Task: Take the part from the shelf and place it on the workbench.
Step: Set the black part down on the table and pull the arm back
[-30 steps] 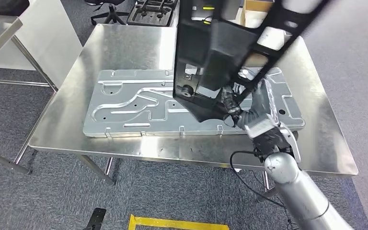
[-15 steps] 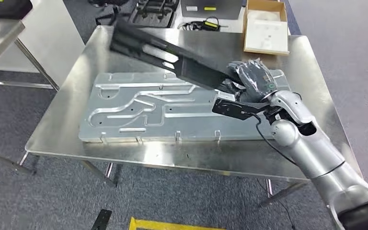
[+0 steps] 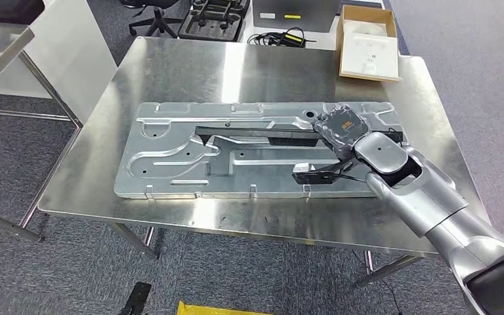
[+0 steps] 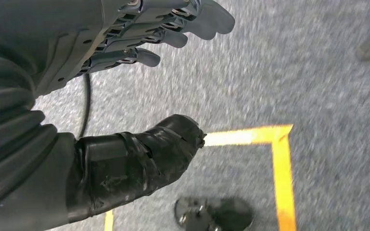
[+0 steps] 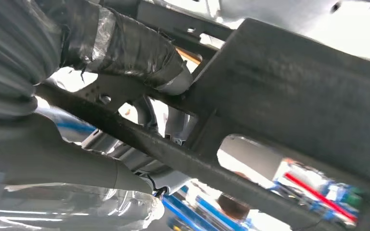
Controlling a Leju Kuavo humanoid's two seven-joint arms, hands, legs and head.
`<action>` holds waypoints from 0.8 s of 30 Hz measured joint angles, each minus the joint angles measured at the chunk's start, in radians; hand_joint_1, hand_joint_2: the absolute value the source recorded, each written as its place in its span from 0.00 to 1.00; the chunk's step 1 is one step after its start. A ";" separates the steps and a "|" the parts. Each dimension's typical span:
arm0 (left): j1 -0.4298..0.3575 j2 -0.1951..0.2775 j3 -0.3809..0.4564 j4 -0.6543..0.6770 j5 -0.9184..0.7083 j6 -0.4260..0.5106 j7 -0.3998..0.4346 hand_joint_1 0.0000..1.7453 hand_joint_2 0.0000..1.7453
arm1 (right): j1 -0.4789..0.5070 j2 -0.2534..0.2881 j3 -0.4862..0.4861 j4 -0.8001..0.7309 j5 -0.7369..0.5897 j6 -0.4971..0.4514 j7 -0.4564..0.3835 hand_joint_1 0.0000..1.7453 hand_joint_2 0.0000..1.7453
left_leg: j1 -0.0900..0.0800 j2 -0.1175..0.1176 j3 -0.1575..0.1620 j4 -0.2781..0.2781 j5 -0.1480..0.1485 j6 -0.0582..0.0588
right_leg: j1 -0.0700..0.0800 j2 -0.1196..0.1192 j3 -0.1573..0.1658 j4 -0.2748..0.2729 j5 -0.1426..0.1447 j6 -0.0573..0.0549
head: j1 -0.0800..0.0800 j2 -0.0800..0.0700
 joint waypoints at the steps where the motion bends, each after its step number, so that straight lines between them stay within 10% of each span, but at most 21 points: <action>1: -0.002 0.000 0.000 0.000 -0.002 0.000 -0.002 0.00 1.00 | -0.002 -0.004 0.012 0.009 0.023 -0.001 -0.003 1.00 1.00 | -0.001 0.000 0.002 -0.001 -0.001 0.003 | -0.001 0.000 -0.029 0.060 -0.028 0.002 | 0.000 0.000; 2: -0.004 0.000 0.000 0.000 -0.004 0.000 -0.004 0.00 1.00 | -0.003 -0.009 0.024 0.020 0.047 -0.003 -0.007 1.00 1.00 | -0.002 0.000 0.003 -0.001 -0.001 0.006 | -0.003 0.000 -0.063 0.127 -0.054 0.004 | 0.000 0.000; 4: -0.004 0.000 0.001 0.000 -0.011 -0.002 -0.007 0.00 1.00 | -0.001 -0.018 0.046 0.040 0.089 -0.007 -0.016 0.50 0.50 | -0.003 -0.001 0.004 0.001 -0.004 0.008 | -0.006 0.000 -0.109 0.202 -0.064 0.008 | 0.000 0.000; 6: -0.004 -0.001 0.001 0.000 -0.020 -0.004 -0.009 0.00 1.00 | -0.001 -0.025 0.061 0.055 0.118 -0.012 -0.025 0.00 0.00 | -0.003 -0.001 0.006 0.006 -0.008 0.006 | -0.010 -0.001 -0.082 0.130 -0.006 0.010 | 0.000 0.000; 9: -0.010 -0.004 0.001 0.000 -0.030 -0.006 -0.009 0.00 1.00 | -0.006 -0.031 0.079 0.072 0.140 -0.020 -0.037 0.00 0.00 | -0.006 -0.002 0.004 0.019 -0.018 -0.006 | -0.009 -0.001 0.000 -0.038 0.057 0.006 | 0.000 0.000; 12: -0.013 -0.004 0.001 0.000 -0.032 0.003 -0.009 0.00 1.00 | -0.007 -0.036 0.099 0.089 0.153 -0.022 -0.045 0.00 0.00 | -0.006 -0.002 0.003 0.021 -0.020 -0.019 | -0.005 0.002 0.010 -0.058 0.061 -0.007 | -0.001 0.000; 16: -0.013 -0.004 0.001 0.000 -0.032 0.033 -0.008 0.00 0.00 | -0.008 -0.043 0.115 0.106 0.164 -0.025 -0.050 0.00 0.00 | -0.002 0.002 -0.044 0.138 -0.093 -0.037 | -0.007 0.001 0.019 -0.066 0.065 -0.027 | -0.004 0.000; 19: -0.010 -0.004 0.001 0.000 -0.034 0.036 -0.002 0.00 0.00 | -0.005 -0.047 0.127 0.118 0.169 -0.027 -0.051 0.00 0.00 | -0.001 0.003 -0.115 0.291 -0.148 -0.041 | -0.004 0.000 0.019 -0.066 0.064 -0.031 | -0.005 0.000; 24: -0.013 -0.004 0.001 0.000 -0.036 0.029 0.005 0.00 0.00 | 0.001 -0.050 0.131 0.123 0.138 -0.044 -0.045 0.00 0.00 | -0.006 0.003 0.010 0.046 -0.036 -0.024 | -0.002 0.005 0.021 -0.066 0.064 -0.026 | -0.005 0.000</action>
